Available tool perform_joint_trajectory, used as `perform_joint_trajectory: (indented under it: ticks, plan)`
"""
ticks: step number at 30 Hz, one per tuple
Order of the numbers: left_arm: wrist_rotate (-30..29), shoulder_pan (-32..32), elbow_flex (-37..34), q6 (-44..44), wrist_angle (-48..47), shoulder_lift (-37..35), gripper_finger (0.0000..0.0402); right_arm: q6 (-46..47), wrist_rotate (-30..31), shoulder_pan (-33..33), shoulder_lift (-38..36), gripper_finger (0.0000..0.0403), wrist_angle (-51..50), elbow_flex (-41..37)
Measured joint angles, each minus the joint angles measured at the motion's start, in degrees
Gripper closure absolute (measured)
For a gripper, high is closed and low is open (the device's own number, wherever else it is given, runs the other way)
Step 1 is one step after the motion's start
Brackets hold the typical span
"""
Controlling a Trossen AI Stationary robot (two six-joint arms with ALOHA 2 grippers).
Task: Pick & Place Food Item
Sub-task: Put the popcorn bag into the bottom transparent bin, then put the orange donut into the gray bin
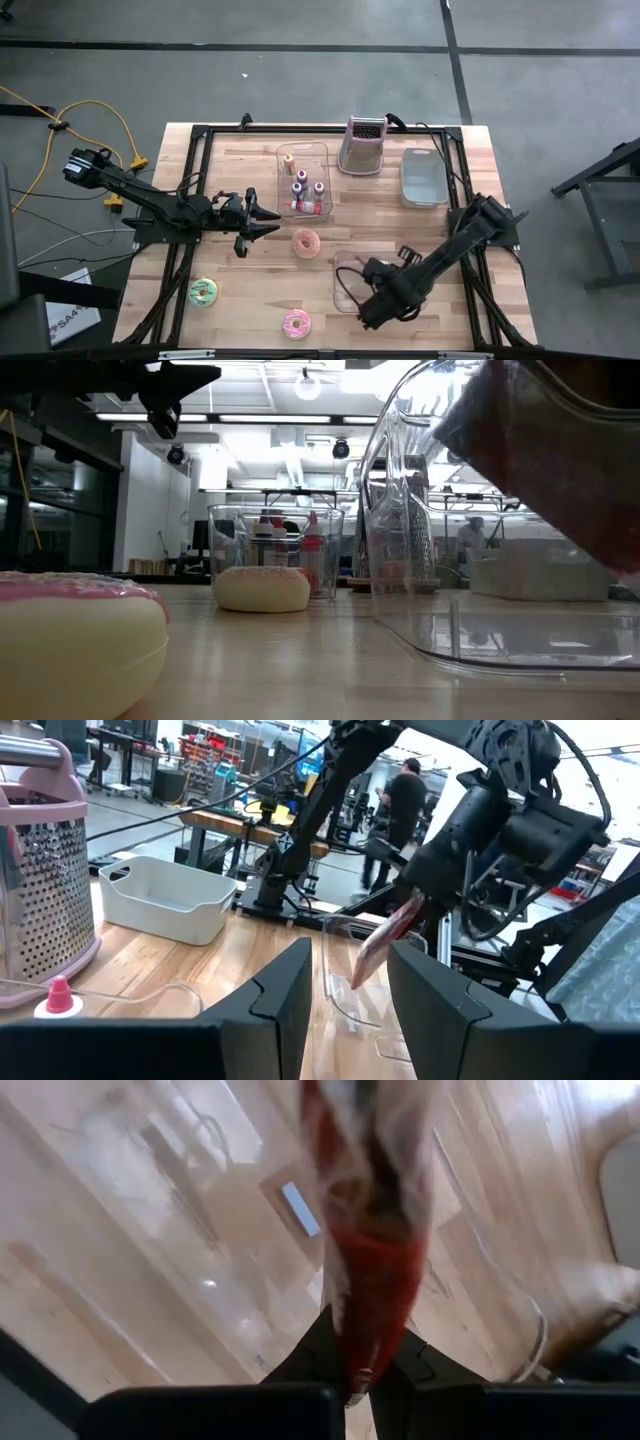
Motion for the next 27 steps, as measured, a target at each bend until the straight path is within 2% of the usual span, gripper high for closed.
perform_joint_trajectory:
  ticks: [4, 17, 27]
  plan:
    - [0.0, 0.0, 0.0, 0.0, 0.0, 0.0, 0.0273, -1.5, -2.1, -0.3, 1.9, 0.0392, -0.1, -0.1]
    - [0.0, 0.0, 0.0, -0.4, 0.0, 0.0, 0.0273, -1.6, -2.1, -0.3, 1.6, 0.0346, -0.4, 0.0]
    - [0.0, 0.0, 0.0, -0.4, 0.0, 0.0, 0.0273, -2.7, -1.3, -0.3, 1.6, 0.0339, -0.4, 0.0]
